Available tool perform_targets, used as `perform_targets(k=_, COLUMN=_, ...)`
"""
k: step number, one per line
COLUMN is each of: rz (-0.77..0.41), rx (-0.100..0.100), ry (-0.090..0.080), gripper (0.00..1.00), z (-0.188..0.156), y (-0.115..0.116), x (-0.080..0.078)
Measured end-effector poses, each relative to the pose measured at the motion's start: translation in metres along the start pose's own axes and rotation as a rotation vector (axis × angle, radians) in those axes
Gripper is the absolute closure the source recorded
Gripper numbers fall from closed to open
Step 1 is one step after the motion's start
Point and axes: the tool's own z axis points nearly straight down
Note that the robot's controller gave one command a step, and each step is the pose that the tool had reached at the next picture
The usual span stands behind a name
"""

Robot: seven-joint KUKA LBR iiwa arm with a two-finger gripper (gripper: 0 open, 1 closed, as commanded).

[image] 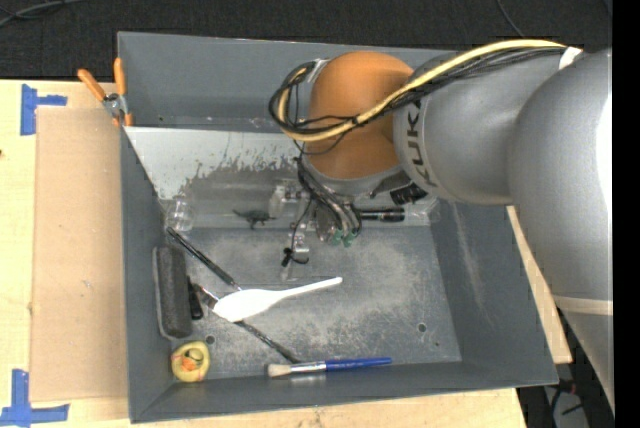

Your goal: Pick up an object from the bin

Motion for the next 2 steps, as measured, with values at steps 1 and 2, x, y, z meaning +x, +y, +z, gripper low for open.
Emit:
perform_targets(k=1, rz=0.003, rx=-0.001, ry=-0.007, gripper=0.0, z=-0.005, y=-0.001, x=-0.002)
perform_targets(k=2, rz=-0.086, rx=-0.001, ry=-0.001, gripper=0.0, z=0.065, y=0.018, x=0.025)
